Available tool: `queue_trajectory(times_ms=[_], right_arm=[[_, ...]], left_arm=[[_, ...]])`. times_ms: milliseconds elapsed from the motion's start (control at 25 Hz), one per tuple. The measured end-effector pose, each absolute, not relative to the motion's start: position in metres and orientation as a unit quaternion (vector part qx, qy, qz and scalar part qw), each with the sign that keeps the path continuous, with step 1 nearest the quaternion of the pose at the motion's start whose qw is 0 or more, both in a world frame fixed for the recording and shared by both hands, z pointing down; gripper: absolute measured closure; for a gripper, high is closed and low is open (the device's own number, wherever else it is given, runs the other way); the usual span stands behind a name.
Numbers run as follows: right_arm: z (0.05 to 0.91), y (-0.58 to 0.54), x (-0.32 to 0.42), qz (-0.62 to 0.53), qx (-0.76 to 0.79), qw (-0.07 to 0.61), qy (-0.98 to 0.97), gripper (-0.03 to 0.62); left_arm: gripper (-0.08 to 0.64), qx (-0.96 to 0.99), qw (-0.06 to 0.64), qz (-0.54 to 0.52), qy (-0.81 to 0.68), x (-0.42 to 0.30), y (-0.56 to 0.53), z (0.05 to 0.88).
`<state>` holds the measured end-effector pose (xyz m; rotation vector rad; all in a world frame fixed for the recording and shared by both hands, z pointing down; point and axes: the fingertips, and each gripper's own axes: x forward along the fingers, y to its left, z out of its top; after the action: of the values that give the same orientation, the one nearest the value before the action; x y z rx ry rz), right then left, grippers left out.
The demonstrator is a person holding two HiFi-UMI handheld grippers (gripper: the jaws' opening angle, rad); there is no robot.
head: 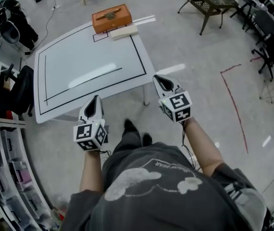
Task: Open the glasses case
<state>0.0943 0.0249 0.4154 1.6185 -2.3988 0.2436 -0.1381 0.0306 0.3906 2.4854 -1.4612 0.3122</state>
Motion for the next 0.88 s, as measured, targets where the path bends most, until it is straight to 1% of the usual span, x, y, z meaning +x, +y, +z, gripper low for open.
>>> queue_trajectory(times_ms=[200,600,880], right_arm=[[0.423,-0.005,0.112,0.093,0.571,0.121,-0.807,0.592],[0.44,-0.103,0.153,0.102,0.595,0.155,-0.782,0.592],[0.454,-0.177,0.158,0.119,0.593,0.186,-0.775,0.592]], left_arm=[[0.558,0.858,0.121,0.115,-0.486,-0.113,-0.015,0.399],[0.558,0.874,0.133,0.141,-0.445,-0.064,-0.137,0.427],[0.559,0.869,0.198,0.17,-0.421,-0.041,-0.215,0.464]])
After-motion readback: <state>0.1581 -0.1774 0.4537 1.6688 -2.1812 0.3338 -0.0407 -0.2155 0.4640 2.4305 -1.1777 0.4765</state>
